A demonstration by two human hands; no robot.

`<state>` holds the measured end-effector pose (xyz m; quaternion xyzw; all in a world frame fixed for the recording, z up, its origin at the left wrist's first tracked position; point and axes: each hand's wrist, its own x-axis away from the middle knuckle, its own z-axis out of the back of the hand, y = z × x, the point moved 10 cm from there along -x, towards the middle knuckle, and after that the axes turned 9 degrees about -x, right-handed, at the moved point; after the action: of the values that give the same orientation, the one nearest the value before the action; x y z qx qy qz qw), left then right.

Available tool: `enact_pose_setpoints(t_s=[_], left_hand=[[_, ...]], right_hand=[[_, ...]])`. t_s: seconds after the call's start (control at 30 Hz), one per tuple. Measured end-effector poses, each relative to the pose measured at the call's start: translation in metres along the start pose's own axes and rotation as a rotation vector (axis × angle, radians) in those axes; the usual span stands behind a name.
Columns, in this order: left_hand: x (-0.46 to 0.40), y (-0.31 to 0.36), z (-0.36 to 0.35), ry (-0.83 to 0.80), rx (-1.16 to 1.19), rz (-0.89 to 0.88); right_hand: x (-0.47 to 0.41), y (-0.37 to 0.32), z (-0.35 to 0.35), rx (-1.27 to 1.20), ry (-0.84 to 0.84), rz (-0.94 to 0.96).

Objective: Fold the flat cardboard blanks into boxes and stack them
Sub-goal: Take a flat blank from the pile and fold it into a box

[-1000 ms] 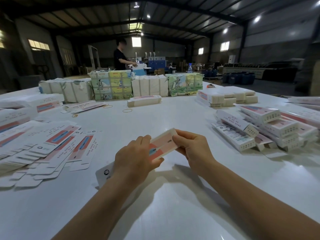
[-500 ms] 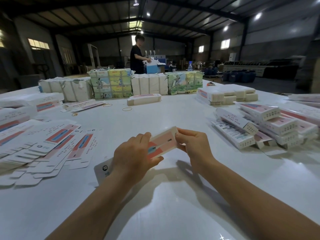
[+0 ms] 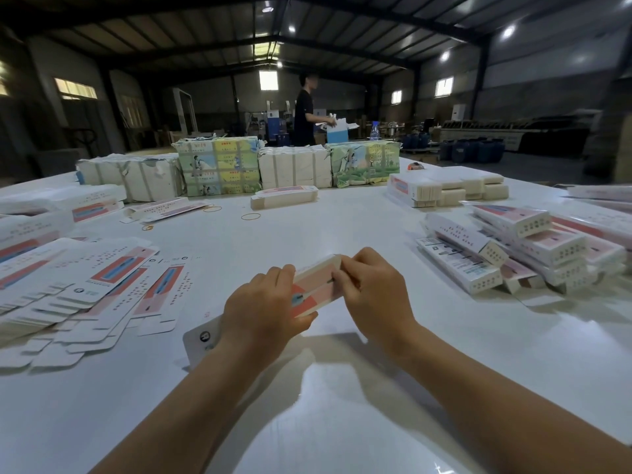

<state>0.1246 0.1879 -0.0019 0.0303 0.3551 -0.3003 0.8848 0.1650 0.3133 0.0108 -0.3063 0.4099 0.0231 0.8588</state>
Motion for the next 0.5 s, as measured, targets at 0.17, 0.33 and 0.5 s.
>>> enact_pose_setpoints(t_s=[0.17, 0.33, 0.5], left_hand=[[0.0, 0.007, 0.004, 0.023, -0.011, 0.012], [-0.001, -0.009, -0.011, -0.044, 0.021, 0.139], [-0.001, -0.022, -0.02, -0.101, 0.018, 0.114]], right_hand=[[0.0, 0.0, -0.003, 0.049, -0.005, -0.001], [0.0, 0.026, 0.003, -0.356, 0.092, -0.233], [0.0, 0.031, -0.003, -0.389, 0.032, -0.249]])
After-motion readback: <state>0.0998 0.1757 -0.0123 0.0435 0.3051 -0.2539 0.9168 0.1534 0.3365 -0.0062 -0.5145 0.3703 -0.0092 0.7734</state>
